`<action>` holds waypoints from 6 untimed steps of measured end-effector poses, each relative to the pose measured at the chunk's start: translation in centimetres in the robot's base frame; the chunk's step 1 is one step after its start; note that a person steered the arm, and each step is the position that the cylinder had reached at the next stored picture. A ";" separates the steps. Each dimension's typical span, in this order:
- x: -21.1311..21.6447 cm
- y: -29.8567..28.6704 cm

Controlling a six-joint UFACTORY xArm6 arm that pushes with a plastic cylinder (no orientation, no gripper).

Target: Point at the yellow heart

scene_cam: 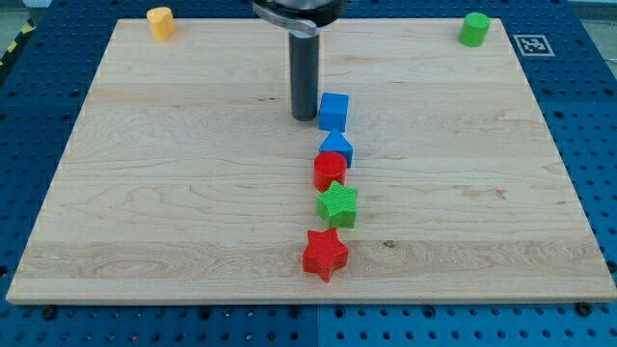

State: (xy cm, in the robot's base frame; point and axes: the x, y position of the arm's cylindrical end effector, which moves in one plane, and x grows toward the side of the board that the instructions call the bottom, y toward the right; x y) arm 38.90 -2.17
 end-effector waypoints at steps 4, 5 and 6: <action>-11.9 -27.0; -18.3 -27.3; -19.8 -26.6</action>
